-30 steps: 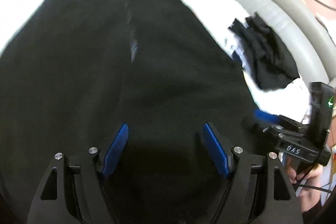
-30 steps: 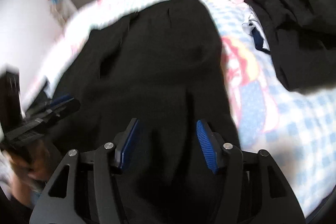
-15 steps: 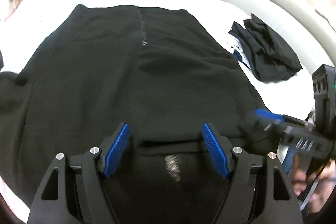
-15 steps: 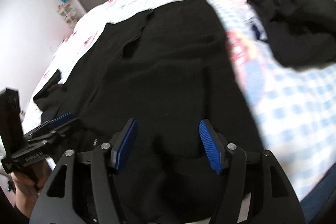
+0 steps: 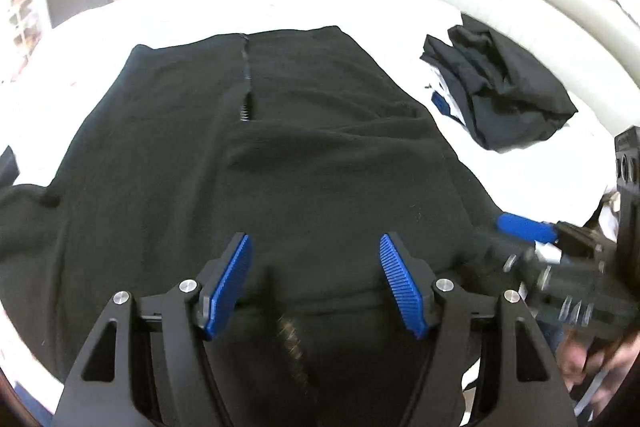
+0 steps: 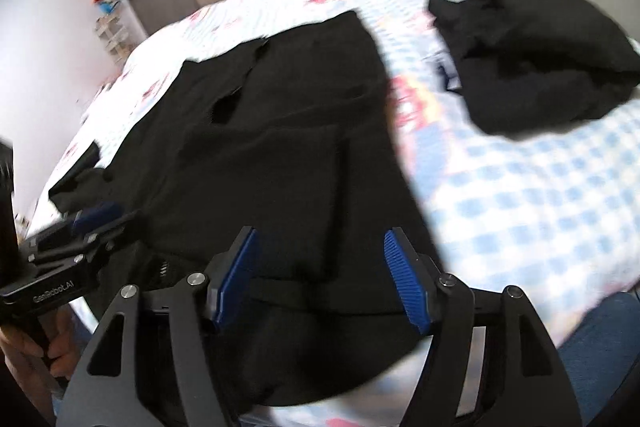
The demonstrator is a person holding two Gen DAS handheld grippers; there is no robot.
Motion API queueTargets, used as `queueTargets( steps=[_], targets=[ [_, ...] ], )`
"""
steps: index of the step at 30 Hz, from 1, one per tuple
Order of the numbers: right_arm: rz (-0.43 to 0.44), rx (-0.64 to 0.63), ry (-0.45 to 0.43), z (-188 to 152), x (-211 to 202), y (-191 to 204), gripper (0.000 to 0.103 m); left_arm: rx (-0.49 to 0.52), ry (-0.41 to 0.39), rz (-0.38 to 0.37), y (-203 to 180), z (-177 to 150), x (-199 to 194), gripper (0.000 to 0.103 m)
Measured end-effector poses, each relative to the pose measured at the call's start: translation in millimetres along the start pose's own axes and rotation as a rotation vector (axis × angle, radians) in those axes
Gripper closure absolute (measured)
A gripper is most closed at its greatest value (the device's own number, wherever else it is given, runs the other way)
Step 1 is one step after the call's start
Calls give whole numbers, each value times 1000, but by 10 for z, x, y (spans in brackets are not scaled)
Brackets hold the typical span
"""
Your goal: Fold clothes
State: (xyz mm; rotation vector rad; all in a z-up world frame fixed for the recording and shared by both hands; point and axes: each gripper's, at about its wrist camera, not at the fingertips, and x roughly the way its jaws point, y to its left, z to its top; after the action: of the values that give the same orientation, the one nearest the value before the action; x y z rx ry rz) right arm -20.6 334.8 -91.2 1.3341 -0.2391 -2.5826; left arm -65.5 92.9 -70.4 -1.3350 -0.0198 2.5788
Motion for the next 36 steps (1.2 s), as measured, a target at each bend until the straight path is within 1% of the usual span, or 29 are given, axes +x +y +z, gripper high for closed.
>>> queueTargets(
  steps=[1, 4, 5, 8, 9, 10, 11, 12, 14, 15, 16, 18, 19, 20, 21, 22, 23, 24, 26, 28, 29, 31, 34, 36],
  targets=[
    [14, -14, 16, -8, 86, 57, 37, 2, 30, -1, 2, 0, 114, 34],
    [-2, -30, 66, -128, 300, 102, 37, -16, 114, 18, 80, -162, 358, 35],
    [-12, -31, 67, -167, 308, 85, 39, -15, 122, 25, 87, -213, 377, 35],
    [-40, -33, 68, -275, 312, 28, 46, -32, 120, 60, 57, -226, 225, 34],
    [-58, -12, 67, -395, 214, 57, 48, -46, 114, 58, 55, -198, 167, 34],
    [-77, 25, 71, -367, 187, 65, 48, -69, 96, 34, 59, -138, 100, 34],
    [-77, 32, 60, -316, 161, 119, 48, -80, 78, 22, 72, -96, 35, 34],
    [-73, 34, 47, -266, 134, 180, 46, -75, 61, 26, 98, -80, -28, 34],
    [-46, -39, 13, -215, 62, 363, 39, -70, 32, 33, 171, -66, -147, 34],
    [-35, -43, 22, -234, 87, 392, 35, -94, 36, 37, 270, -97, -157, 33],
    [-25, -43, 34, -260, 120, 412, 31, -140, 54, 41, 396, -138, -108, 32],
    [-5, -43, 59, -311, 186, 451, 31, -225, 93, 50, 619, -229, 12, 32],
    [6, -43, 71, -337, 219, 470, 31, -253, 123, 53, 672, -297, 118, 32],
    [-10, -44, 90, -353, 283, 482, 31, -282, 152, 56, 725, -364, 223, 32],
    [-30, -44, 109, -367, 351, 493, 32, -286, 164, 69, 731, -404, 269, 33],
    [-50, -44, 127, -382, 420, 503, 33, -255, 149, 94, 670, -405, 231, 33],
    [-60, -57, 122, -364, 398, 524, 35, -235, 131, 105, 617, -385, 182, 33],
    [-68, -63, 100, -331, 328, 532, 36, -230, 107, 94, 577, -333, 118, 33],
    [-97, -37, 20, -227, 144, 476, 35, -209, 51, 71, 493, -210, 10, 33],
    [-116, 1, -61, -120, 16, 389, 34, -144, 7, 64, 334, -82, -36, 33],
    [-124, 13, -73, -83, 8, 356, 34, -101, 9, 54, 245, -33, -4, 33],
    [-131, 29, -47, -82, 12, 259, 34, -61, 40, 38, 135, -8, 143, 33],
    [-137, 41, 12, -137, 152, 191, 34, -69, 117, 46, 34, -156, 347, 33],
    [-139, 18, 35, -236, 205, 178, 34, -74, 137, 47, 59, -278, 340, 33]
  ],
)
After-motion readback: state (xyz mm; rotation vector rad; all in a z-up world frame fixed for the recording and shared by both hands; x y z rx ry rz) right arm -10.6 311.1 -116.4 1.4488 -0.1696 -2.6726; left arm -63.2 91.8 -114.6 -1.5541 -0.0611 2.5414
